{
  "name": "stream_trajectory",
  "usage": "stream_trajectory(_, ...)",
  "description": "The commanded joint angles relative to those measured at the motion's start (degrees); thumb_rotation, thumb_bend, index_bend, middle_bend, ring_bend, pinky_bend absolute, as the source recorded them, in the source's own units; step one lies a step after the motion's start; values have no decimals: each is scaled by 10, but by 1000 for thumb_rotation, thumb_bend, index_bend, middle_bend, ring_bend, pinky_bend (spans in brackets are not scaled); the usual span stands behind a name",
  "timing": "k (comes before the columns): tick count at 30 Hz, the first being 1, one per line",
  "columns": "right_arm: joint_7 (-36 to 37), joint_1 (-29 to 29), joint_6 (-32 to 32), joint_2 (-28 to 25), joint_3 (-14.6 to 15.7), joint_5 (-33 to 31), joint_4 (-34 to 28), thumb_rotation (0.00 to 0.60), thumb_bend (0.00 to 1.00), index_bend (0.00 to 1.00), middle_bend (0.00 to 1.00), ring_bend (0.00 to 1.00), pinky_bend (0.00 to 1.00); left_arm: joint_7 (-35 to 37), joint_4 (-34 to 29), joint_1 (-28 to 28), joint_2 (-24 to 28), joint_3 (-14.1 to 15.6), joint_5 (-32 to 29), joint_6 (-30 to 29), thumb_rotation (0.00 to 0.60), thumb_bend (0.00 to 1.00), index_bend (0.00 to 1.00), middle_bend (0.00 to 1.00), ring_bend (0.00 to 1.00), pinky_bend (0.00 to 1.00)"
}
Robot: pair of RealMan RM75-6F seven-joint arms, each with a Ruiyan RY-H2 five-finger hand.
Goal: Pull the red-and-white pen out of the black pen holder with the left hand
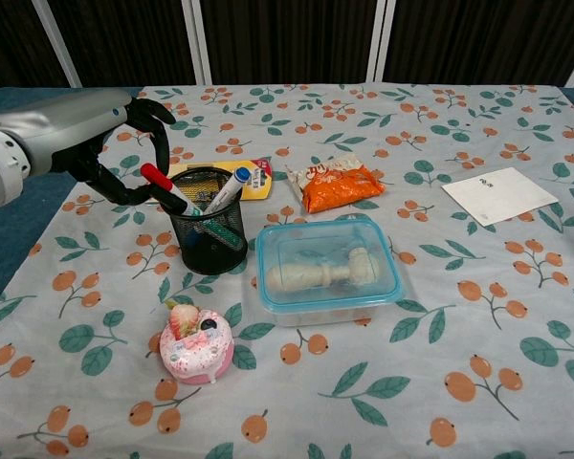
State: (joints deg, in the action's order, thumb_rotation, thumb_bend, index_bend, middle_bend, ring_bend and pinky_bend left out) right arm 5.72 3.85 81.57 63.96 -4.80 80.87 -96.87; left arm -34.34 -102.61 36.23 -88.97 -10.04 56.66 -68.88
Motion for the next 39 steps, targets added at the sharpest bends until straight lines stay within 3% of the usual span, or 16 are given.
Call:
stream_trajectory(1, 1, 0, 0, 0, 0, 0, 0, 600, 173, 0, 0, 0, 128, 2, 0, 0, 0, 1, 0, 0, 600, 355, 519, 104, 0, 36)
stream_trajectory(32, 1, -1, 3, 1, 0, 4, 2, 600, 173, 0, 0, 0, 128, 5, -6, 5, 4, 5, -1, -6, 600, 355, 520, 104, 0, 36)
stream_trajectory(39, 2, -1, 3, 1, 0, 4, 3, 600, 174, 0, 0, 0, 128, 7, -42, 5, 26, -4, 13, -18, 600, 356, 520, 103, 0, 35)
